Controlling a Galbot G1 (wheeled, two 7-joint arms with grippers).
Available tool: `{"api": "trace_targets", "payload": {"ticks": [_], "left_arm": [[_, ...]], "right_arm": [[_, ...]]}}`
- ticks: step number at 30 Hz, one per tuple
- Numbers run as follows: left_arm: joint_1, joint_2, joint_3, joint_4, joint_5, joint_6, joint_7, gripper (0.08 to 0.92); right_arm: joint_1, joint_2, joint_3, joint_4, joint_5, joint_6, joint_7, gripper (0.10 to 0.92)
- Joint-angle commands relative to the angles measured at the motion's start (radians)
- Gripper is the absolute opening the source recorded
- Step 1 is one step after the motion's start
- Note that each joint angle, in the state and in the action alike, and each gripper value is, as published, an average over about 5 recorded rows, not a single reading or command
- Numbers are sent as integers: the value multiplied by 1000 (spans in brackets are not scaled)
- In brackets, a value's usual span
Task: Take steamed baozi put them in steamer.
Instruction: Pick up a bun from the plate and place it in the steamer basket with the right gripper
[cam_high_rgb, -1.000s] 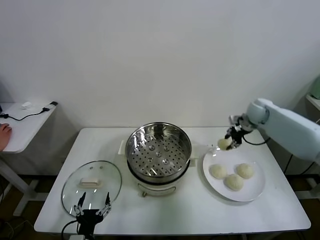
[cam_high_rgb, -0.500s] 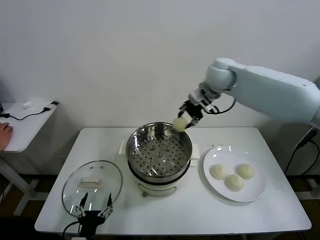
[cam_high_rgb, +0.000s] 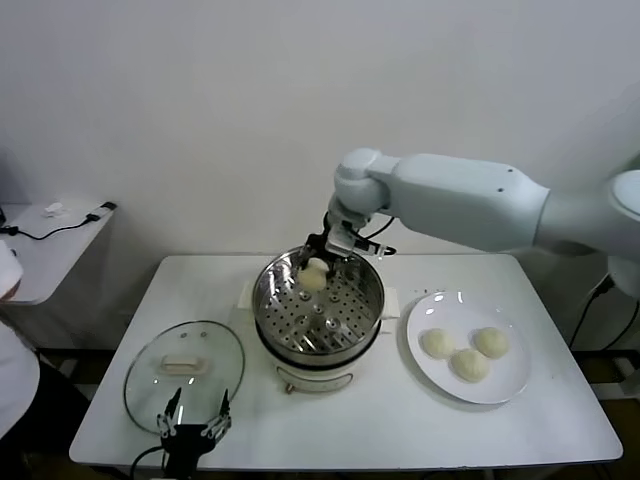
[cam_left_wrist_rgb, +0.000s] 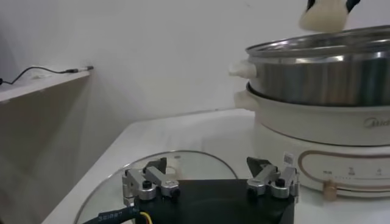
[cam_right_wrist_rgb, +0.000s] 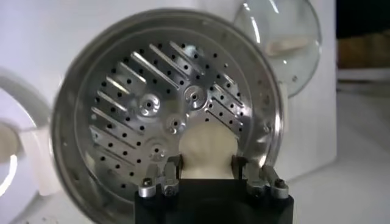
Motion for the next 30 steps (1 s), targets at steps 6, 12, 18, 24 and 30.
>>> {"api": "trace_targets", "payload": {"ticks": [6, 12, 18, 24, 30], "left_arm": [[1, 0, 3, 11, 3, -7, -4, 823], [-2, 1, 3, 14, 3, -8, -4, 823], [-8, 0, 3, 24, 3, -9, -5, 823], [-11, -2, 3, 22, 2, -6, -6, 823], [-6, -6, 9, 19, 9, -6, -5, 823]], "right_arm": [[-112, 68, 20, -198, -167, 124, 54, 557], [-143, 88, 49, -269, -192, 142, 58, 561], [-164, 101, 54, -299, -191, 144, 62, 600], [-168, 117, 83, -322, -186, 151, 98, 755], [-45, 70, 17, -222, -5, 131, 6, 821]]}}
